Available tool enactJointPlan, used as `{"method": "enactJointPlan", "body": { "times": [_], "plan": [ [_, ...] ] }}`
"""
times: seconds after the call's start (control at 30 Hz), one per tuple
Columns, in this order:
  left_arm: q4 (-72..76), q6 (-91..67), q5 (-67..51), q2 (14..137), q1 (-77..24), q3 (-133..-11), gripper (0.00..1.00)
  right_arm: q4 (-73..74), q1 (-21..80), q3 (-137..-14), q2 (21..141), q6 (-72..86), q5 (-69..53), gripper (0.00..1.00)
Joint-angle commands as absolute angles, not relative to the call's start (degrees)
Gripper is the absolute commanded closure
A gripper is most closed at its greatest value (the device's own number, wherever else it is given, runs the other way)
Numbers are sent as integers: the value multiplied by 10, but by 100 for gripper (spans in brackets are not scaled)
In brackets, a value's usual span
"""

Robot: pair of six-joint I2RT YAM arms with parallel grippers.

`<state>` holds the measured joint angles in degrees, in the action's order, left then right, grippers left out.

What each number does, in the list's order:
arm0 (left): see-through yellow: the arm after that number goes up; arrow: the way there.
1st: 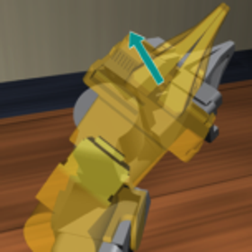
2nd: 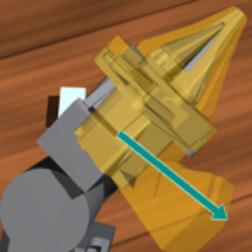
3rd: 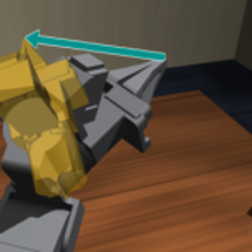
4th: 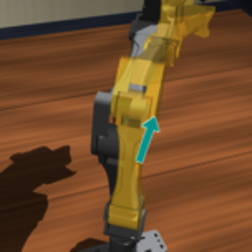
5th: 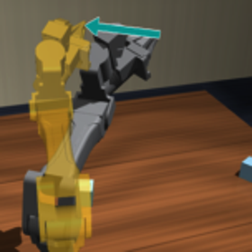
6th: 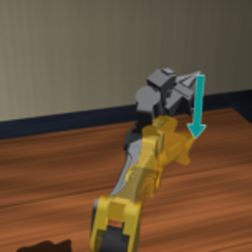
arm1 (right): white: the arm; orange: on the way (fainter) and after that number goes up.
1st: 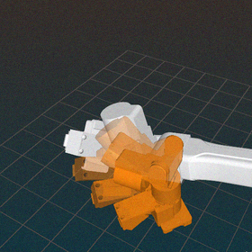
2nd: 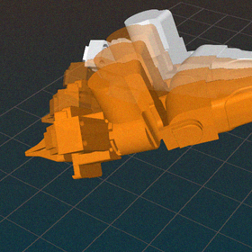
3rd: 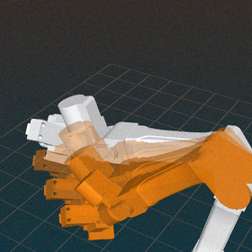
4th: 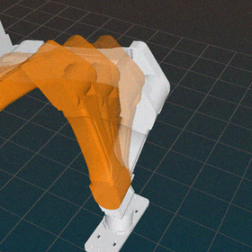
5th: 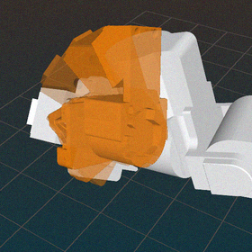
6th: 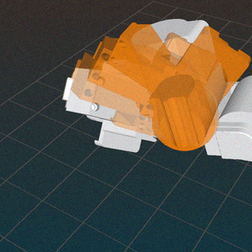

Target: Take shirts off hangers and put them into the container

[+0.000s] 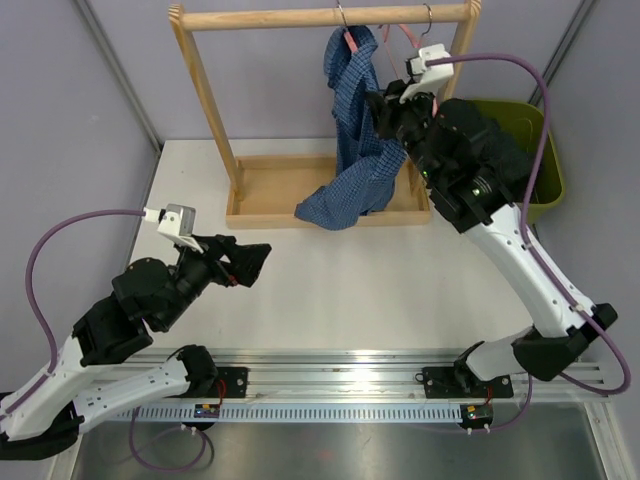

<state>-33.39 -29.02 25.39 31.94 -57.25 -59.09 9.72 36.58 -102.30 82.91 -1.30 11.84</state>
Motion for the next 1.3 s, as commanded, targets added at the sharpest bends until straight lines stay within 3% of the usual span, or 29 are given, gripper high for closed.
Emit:
{"method": "enactJointPlan", "body": {
  "times": [0.0,0.43,0.73,0.93,1.13,1.27],
  "plan": [
    [-310,-295,265,327,-570,-594,1,-105,365,-975,730,-28,71,100],
    [-320,-295,261,340,-571,-615,1,-76,365,-983,712,-19,70,100],
    [-320,-281,267,358,-571,-629,1,300,365,-1215,737,51,126,100],
    [-316,-274,261,375,-571,-643,1,457,365,-1300,782,77,156,100],
    [-319,-270,265,377,-571,-656,1,560,364,-1359,805,107,91,100],
    [-319,-259,270,377,-571,-665,1,494,365,-1262,716,101,-68,100]
  ]
}}
